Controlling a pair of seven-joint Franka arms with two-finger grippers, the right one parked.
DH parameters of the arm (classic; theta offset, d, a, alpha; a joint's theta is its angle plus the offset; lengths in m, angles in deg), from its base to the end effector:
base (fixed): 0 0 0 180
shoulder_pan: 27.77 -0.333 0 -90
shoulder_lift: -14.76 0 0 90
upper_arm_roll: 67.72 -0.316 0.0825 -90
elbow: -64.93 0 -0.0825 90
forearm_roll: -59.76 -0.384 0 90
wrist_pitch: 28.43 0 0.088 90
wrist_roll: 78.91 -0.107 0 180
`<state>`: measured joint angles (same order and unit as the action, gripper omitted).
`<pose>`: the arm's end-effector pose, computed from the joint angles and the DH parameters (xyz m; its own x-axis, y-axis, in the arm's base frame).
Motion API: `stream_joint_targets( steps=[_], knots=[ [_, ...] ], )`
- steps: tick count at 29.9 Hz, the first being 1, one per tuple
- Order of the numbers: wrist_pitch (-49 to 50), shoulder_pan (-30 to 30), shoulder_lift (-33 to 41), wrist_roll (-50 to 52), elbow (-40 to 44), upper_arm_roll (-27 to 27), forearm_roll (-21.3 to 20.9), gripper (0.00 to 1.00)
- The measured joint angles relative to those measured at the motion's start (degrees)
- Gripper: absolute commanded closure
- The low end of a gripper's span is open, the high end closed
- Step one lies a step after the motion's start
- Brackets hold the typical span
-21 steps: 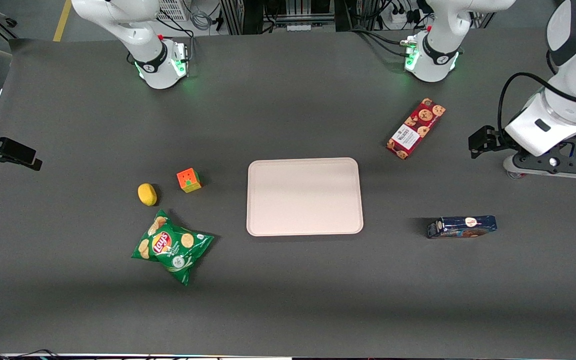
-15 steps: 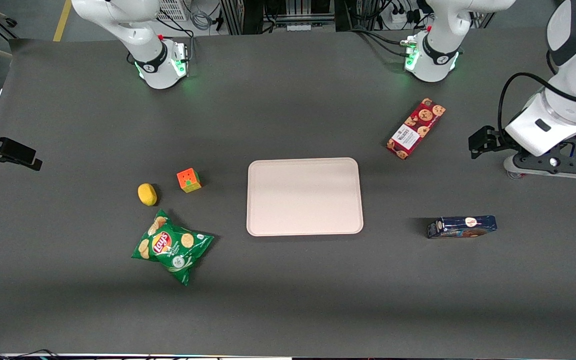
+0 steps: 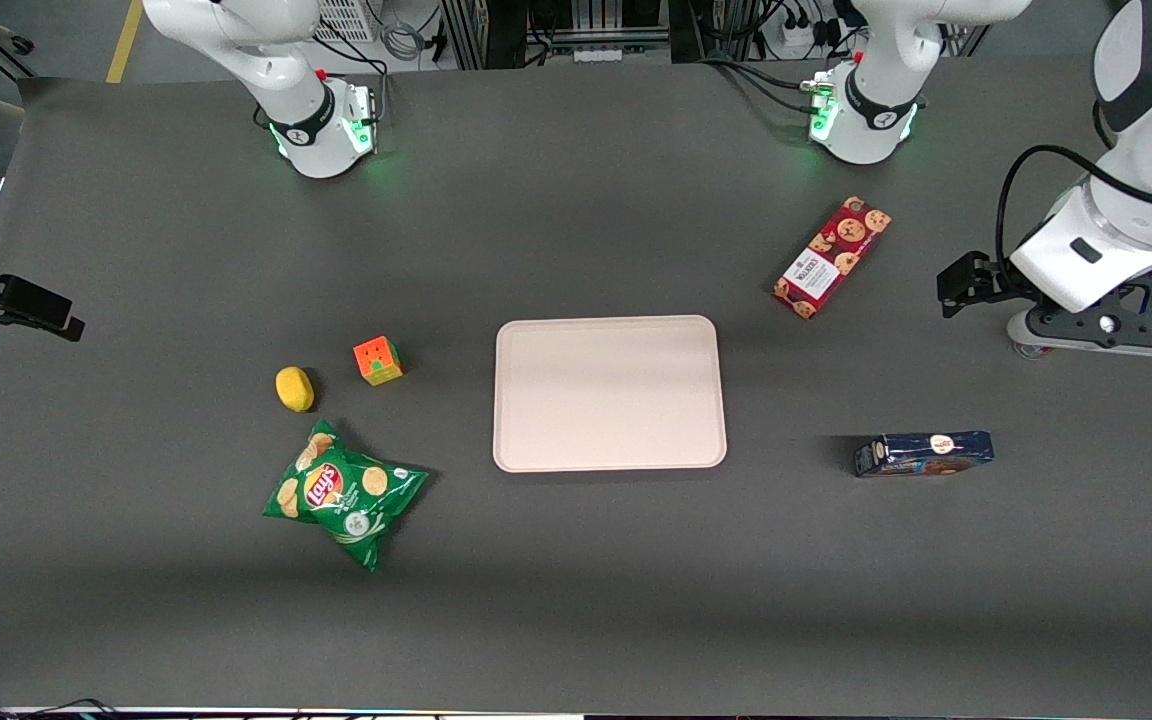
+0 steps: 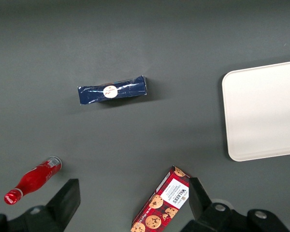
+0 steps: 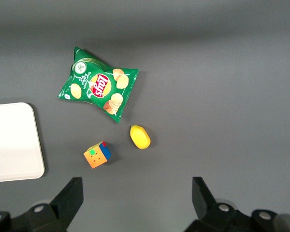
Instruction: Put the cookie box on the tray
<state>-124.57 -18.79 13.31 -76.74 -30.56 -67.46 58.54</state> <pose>0.5611 -0.0892 0.5741 0.9920 -0.1253 -0.0132 -0.1256 -0.9918 -0.0215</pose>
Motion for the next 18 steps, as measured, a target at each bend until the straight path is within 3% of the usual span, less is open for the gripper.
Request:
stream_joint_targets(
  steps=[18],
  knots=[
    [-0.04,-0.38,-0.7,-0.07,0.04,-0.11,-0.15,0.0]
  ],
)
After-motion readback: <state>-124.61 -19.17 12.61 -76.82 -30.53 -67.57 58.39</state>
